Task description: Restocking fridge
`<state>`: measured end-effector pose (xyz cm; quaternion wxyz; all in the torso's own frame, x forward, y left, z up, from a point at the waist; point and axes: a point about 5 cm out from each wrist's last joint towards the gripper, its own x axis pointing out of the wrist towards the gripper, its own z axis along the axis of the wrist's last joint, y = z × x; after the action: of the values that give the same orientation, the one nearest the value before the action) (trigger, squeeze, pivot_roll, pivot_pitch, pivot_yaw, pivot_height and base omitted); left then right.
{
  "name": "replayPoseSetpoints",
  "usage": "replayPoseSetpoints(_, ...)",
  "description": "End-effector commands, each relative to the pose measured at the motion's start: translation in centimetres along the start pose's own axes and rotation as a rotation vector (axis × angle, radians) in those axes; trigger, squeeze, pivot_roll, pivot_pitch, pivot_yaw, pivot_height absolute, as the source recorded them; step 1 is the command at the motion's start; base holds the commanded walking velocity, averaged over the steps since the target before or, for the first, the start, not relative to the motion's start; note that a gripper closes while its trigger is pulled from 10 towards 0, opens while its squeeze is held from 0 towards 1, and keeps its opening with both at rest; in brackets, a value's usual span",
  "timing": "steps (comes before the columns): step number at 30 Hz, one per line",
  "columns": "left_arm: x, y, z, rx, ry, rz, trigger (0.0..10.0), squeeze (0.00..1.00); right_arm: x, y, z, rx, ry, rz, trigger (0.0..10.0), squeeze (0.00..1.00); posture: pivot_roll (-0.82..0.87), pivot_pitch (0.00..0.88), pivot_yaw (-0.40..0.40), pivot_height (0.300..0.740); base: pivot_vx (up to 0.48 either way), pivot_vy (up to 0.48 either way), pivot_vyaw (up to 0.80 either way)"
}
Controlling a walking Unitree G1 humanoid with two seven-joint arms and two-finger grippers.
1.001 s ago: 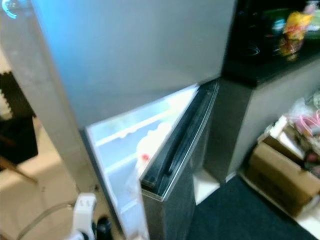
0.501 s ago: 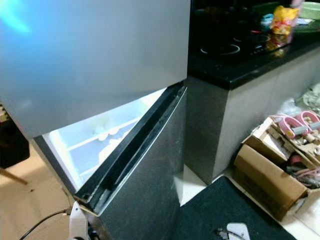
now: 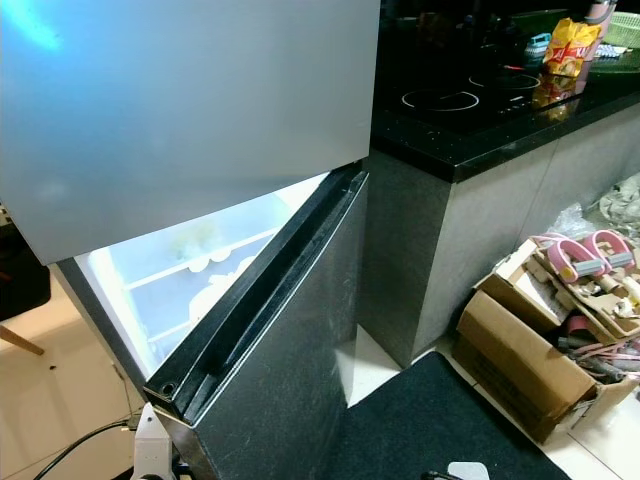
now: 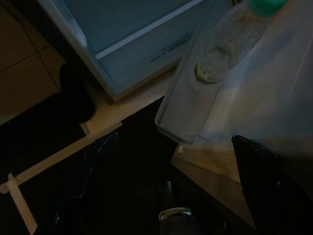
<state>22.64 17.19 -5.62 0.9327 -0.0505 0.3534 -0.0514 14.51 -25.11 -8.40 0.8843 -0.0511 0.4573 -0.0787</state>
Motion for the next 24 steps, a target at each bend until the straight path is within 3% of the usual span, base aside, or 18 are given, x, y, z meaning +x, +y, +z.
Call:
replayPoseSetpoints(1,0.09,-0.3,0.19,0.006,-0.011,-0.009,10.0,0.0,0.03,0.07,0.12,0.008,-0.005,-0.002,10.0,0.0,-0.15,0.025,0.061,0.726,0.0,0.0,0.0)
replayPoseSetpoints(5,0.17,-0.65,0.26,0.013,-0.012,-0.028,10.0,0.0,0.03,0.0,0.11,0.01,-0.004,-0.006,10.0,0.0,-0.15,0.025,0.061,0.726,0.0,0.0,0.0)
replayPoseSetpoints(11,0.27,-0.9,0.56,0.099,-0.009,-0.062,10.0,0.0,0.12,0.3,0.1,0.016,0.012,-0.007,10.0,0.0,-0.15,0.017,0.061,0.726,0.0,0.0,0.0)
replayPoseSetpoints(24,0.29,-1.06,0.45,0.115,0.001,-0.072,10.0,0.0,-0.01,-0.31,-0.34,0.014,0.033,-0.017,10.0,0.0,-0.15,0.016,0.067,0.726,-0.266,0.0,0.0)
